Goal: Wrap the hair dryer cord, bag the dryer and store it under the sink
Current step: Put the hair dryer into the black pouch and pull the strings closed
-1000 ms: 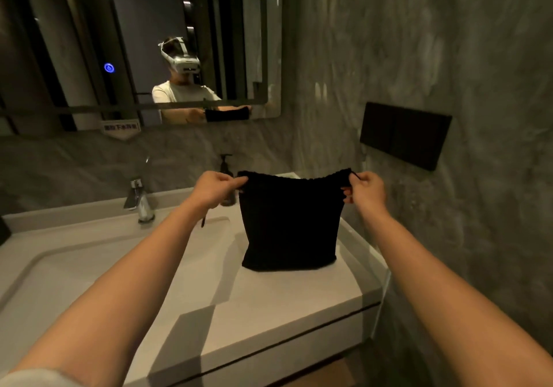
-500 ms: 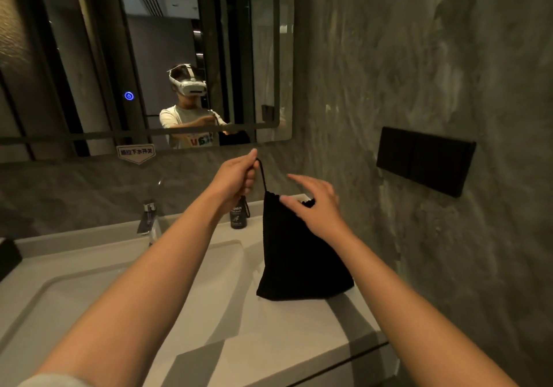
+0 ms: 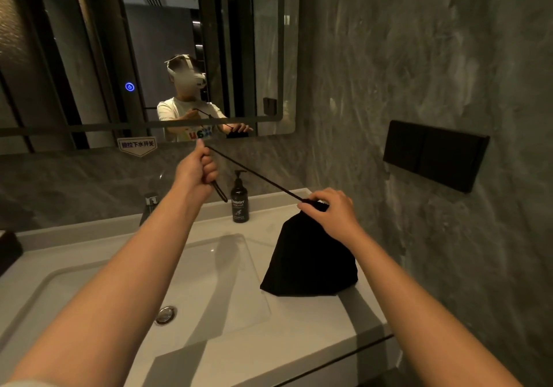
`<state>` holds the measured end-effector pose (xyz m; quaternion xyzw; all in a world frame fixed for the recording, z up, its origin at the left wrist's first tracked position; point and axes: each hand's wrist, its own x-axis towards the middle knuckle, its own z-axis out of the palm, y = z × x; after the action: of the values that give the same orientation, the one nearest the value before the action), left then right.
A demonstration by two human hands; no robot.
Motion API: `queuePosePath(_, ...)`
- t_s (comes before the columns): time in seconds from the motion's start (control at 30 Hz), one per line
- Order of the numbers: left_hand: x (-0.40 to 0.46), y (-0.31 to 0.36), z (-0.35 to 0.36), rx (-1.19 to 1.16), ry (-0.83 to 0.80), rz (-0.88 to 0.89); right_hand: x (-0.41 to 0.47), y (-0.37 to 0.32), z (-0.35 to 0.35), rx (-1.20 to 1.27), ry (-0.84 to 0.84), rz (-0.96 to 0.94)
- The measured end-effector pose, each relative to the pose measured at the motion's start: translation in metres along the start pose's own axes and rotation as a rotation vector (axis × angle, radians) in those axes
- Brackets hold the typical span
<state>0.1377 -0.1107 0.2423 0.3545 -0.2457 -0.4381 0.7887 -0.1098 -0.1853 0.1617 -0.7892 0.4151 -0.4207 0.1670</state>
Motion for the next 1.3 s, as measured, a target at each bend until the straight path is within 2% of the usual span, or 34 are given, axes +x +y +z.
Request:
queuePosePath(0.1, 0.005, -0.002, -0.010, -0.013, 0.076, 0.009, -0.008, 0.003, -0.002, 0.162, -0.086, 0.040)
queuePosePath(0.2, 0.005, -0.012, -0.022, 0.077, 0.164, 0.047, -0.012, 0.003, -0.003, 0.254, -0.103, 0.046)
queuePosePath(0.23, 0.005, -0.017, -0.027, 0.186, 0.192, 0.084, -0.014, 0.002, -0.003, 0.287, -0.096, 0.042)
queuePosePath(0.3, 0.005, -0.027, -0.033, 0.560, 0.204, 0.173, -0.015, 0.002, -0.001, 0.354, -0.069, 0.047)
queuePosePath(0.4, 0.008, -0.049, -0.033, 1.180, 0.087, 0.216, -0.018, 0.002, 0.001, 0.394, -0.052, 0.047)
queuePosePath(0.47, 0.003, -0.064, -0.023, 1.409, -0.029, 0.238, -0.017, 0.001, 0.003, 0.402, -0.064, 0.032)
queuePosePath(0.53, -0.009, -0.080, -0.005, 1.302, -0.304, 0.304, -0.016, -0.001, 0.003, 0.407, -0.072, 0.018)
queuePosePath(0.57, -0.016, -0.087, 0.005, 1.202, -0.439, 0.282, -0.015, -0.001, 0.003, 0.408, -0.076, 0.012)
queuePosePath(0.6, -0.022, -0.093, 0.014, 1.130, -0.541, 0.228, -0.014, -0.002, 0.002, 0.409, -0.086, 0.006)
queuePosePath(0.67, -0.025, -0.106, 0.023, 1.041, -0.644, 0.162, -0.013, -0.003, 0.000, 0.402, -0.117, -0.011)
queuePosePath(0.8, -0.020, -0.116, 0.024, 1.016, -0.671, 0.134, -0.011, -0.003, -0.005, 0.352, -0.153, -0.024)
queuePosePath(0.9, -0.016, -0.114, 0.020, 1.064, -0.706, 0.216, -0.012, -0.001, -0.010, 0.372, -0.158, -0.023)
queuePosePath(1.03, -0.013, -0.107, 0.012, 1.063, -0.602, 0.297, -0.014, 0.002, -0.015, 0.352, -0.204, 0.003)
queuePosePath(1.13, -0.011, -0.104, 0.008, 1.062, -0.558, 0.294, -0.013, 0.004, -0.016, 0.318, -0.228, 0.012)
queuePosePath(1.3, -0.019, -0.121, 0.007, 0.960, -0.435, 0.303, -0.013, -0.002, -0.005, 0.415, -0.148, 0.086)
